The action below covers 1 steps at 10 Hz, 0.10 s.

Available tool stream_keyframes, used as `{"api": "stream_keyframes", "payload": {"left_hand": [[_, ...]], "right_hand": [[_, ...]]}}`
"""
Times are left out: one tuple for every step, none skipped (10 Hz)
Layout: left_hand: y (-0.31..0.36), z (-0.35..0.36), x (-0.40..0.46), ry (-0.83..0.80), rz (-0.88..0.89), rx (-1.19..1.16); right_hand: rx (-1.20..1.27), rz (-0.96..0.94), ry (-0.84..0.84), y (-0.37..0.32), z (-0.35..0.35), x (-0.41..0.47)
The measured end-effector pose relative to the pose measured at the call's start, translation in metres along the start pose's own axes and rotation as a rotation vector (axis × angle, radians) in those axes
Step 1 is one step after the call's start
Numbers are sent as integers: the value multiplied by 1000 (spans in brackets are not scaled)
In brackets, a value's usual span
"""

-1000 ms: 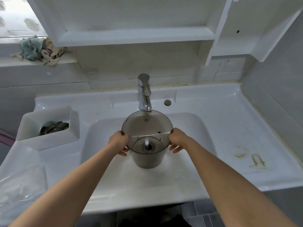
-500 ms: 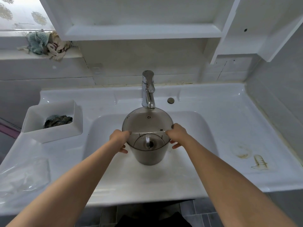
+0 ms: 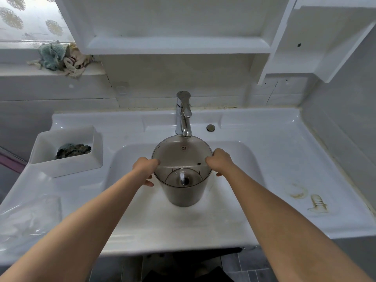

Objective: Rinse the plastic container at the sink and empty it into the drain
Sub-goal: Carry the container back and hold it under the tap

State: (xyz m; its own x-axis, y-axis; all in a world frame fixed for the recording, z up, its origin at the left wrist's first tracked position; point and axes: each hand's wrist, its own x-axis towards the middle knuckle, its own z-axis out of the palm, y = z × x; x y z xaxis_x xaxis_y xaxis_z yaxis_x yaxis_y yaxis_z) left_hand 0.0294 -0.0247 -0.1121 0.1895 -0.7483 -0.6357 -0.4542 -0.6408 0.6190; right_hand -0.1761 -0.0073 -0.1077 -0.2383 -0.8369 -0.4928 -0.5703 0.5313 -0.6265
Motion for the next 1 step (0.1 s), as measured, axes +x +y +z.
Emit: {"api": "stream_keyframes", "payload": {"left_hand": [[15,-10,-4,82,69,55]], "right_hand": [[-88,-99,131,-17,-14,-4]]}}
